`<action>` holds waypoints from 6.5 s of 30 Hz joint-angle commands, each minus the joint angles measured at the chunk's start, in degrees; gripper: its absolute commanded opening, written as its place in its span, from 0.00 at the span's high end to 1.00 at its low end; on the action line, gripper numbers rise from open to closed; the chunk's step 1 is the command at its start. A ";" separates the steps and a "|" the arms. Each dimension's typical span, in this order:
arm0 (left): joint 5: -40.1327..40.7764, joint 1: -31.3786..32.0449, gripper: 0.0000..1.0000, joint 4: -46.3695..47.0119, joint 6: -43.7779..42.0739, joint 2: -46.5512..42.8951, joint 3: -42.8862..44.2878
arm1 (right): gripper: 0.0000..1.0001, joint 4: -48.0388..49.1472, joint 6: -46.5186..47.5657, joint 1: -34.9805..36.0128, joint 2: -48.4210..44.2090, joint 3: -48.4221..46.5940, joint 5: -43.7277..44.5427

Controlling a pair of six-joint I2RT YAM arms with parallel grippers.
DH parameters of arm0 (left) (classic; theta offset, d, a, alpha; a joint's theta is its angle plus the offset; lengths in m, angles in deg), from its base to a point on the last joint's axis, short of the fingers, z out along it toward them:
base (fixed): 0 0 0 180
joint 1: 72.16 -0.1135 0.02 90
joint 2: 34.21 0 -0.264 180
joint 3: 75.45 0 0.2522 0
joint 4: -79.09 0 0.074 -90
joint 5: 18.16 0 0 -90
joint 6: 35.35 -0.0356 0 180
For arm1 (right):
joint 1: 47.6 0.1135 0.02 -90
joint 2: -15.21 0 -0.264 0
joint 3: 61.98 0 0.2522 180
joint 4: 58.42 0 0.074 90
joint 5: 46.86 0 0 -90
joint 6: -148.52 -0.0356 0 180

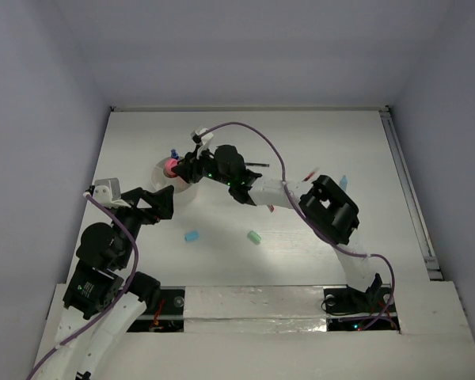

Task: Sort the stationery into containers
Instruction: Place the pen in the storage box, then pick up the pen from the center of the board.

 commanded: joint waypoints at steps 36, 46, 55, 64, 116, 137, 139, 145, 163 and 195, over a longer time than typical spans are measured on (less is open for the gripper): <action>-13.98 -0.03 0.37 9.00 0.55 4.31 -1.31 | 0.97 -30.93 -1.69 -2.59 -38.48 32.56 4.05; -24.90 -0.03 1.00 15.68 5.64 7.74 -4.21 | 0.74 -40.08 -10.57 -23.15 -47.89 43.02 14.59; -30.10 -0.03 1.00 22.45 10.22 8.54 -9.05 | 0.38 -40.61 -10.31 -33.53 -37.36 38.29 19.35; -30.09 -0.03 0.86 22.18 10.40 7.22 -9.40 | 0.41 -41.13 -10.92 -36.17 -30.76 34.15 21.72; -32.20 -0.03 0.88 24.03 10.40 10.64 -8.87 | 0.80 -54.84 -8.81 -36.70 -24.77 28.96 26.47; -34.93 3.13 0.73 37.99 16.02 22.23 -15.98 | 1.00 -37.02 -11.71 -23.80 -53.95 38.54 8.74; -34.67 4.36 0.73 40.97 17.16 24.26 -16.51 | 1.00 -32.80 -13.03 -22.29 -53.61 38.72 6.45; -29.14 11.66 0.62 43.98 15.85 32.34 -13.89 | 1.00 -24.80 -15.40 -16.23 -50.09 38.72 3.97; -22.54 14.12 0.49 49.25 14.26 43.43 -11.42 | 1.00 -16.26 -18.30 -8.57 -45.34 39.42 3.36; -12.60 16.76 1.00 45.92 11.10 39.13 -12.29 | 0.76 -13.62 -23.84 -4.00 -47.45 43.37 3.27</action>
